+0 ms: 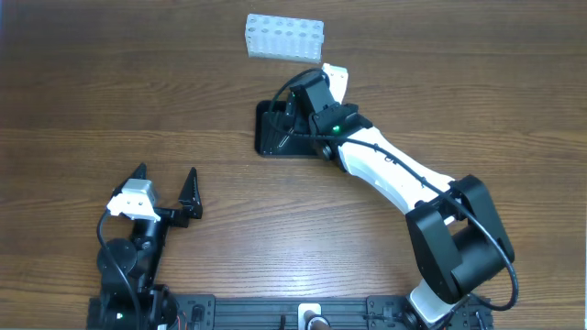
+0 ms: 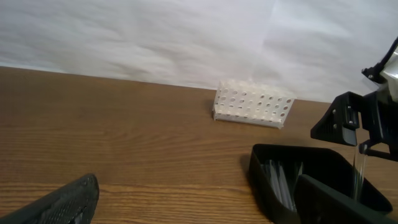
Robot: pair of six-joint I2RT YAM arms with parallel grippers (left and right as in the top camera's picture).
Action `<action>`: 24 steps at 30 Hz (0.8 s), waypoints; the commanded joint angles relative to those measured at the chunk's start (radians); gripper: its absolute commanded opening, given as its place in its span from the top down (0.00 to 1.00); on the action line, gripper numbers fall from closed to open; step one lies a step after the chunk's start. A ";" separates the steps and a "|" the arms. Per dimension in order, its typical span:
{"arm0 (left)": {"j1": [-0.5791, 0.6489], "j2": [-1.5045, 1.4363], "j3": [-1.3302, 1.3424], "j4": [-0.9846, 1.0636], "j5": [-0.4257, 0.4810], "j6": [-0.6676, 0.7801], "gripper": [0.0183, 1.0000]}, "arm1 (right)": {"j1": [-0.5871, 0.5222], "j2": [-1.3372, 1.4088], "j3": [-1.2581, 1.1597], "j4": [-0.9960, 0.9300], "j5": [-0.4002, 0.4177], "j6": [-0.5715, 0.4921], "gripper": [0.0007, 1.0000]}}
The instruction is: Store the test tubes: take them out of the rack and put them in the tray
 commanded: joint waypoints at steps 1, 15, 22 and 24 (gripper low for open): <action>0.005 -0.006 -0.004 -0.001 0.010 -0.006 0.00 | 0.023 -0.019 -0.042 0.025 0.022 -0.066 0.01; 0.005 -0.006 -0.004 -0.001 0.010 -0.006 0.00 | 0.036 -0.002 -0.071 0.036 0.059 -0.066 0.01; 0.005 -0.006 -0.004 -0.001 0.010 -0.006 0.00 | 0.036 -0.008 -0.071 0.078 0.085 -0.082 0.01; 0.005 -0.006 -0.004 -0.001 0.010 -0.006 0.00 | 0.036 -0.024 -0.071 0.112 0.106 -0.119 0.01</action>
